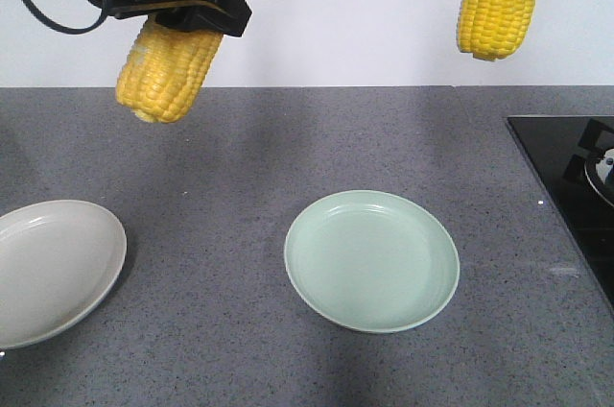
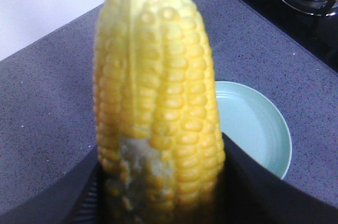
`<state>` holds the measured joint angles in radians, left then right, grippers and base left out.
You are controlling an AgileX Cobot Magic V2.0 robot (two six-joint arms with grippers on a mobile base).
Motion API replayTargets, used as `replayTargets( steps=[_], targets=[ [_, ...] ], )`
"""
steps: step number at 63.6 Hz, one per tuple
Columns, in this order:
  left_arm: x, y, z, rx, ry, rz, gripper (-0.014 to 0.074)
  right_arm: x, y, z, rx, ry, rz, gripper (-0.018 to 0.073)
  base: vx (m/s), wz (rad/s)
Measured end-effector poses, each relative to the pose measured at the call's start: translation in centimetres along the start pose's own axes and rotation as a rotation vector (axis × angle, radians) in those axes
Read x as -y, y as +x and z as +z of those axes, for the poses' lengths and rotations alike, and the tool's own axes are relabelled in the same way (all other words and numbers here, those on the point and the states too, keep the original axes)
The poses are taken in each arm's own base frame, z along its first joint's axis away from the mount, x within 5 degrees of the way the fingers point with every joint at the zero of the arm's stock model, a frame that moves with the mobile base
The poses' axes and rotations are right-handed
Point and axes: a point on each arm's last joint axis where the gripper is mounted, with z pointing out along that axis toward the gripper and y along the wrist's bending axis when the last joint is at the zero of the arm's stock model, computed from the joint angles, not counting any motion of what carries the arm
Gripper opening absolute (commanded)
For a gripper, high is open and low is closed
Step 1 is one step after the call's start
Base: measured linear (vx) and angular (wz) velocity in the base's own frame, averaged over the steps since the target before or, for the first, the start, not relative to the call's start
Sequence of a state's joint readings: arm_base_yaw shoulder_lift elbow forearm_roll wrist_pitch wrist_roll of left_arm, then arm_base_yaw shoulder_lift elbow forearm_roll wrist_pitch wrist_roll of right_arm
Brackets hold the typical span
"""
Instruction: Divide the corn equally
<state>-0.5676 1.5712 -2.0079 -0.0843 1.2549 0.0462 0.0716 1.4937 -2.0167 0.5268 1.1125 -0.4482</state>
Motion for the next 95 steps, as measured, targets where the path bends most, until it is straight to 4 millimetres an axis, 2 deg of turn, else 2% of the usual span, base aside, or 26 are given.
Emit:
replayTargets(
  steps=[95],
  targets=[
    [-0.01, -0.29, 0.0, 0.032, -0.001, 0.0, -0.0006, 0.02, -0.06, 0.0, 0.007, 0.002, 0.006, -0.0001, 0.0, 0.0]
  ],
)
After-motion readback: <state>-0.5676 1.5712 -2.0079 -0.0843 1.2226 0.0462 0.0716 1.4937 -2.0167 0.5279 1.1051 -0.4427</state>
